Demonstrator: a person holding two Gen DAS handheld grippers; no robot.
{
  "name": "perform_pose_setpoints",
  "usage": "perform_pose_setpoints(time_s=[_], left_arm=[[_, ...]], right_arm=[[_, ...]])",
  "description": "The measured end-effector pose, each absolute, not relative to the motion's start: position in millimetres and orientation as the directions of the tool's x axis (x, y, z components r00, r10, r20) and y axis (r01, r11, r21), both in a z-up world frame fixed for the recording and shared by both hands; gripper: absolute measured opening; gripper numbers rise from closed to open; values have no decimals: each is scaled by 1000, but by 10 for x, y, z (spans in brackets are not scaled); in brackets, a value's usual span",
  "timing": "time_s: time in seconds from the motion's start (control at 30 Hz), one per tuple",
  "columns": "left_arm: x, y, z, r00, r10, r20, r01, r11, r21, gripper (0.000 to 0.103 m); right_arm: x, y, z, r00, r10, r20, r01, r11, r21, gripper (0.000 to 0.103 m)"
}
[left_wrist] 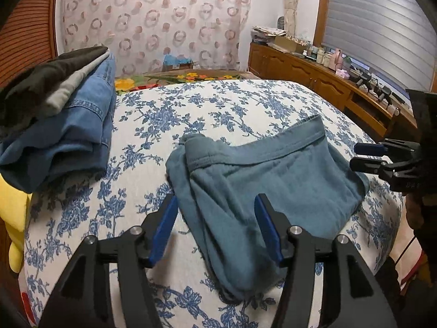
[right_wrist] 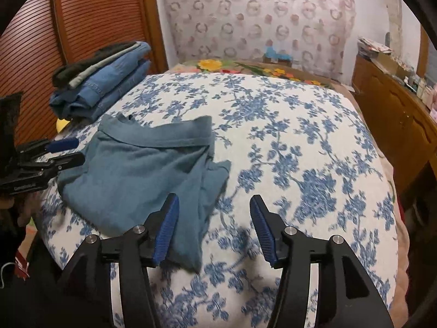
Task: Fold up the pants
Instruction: 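Open both grippers and release the folded shorts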
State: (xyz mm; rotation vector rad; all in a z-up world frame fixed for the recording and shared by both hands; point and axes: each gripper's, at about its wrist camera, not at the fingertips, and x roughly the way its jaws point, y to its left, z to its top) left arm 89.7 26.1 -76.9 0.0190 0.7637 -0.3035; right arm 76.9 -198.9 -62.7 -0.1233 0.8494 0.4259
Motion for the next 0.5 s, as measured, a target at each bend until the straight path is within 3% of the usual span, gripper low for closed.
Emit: perform_pose_setpoints(time_s=[0.5], left_arm=[[1077,283,-796,660,-259,-705,272,958,-97,58]], right_arm=[[899,-1874,-692,560,338,-757,-437,896,77,59]])
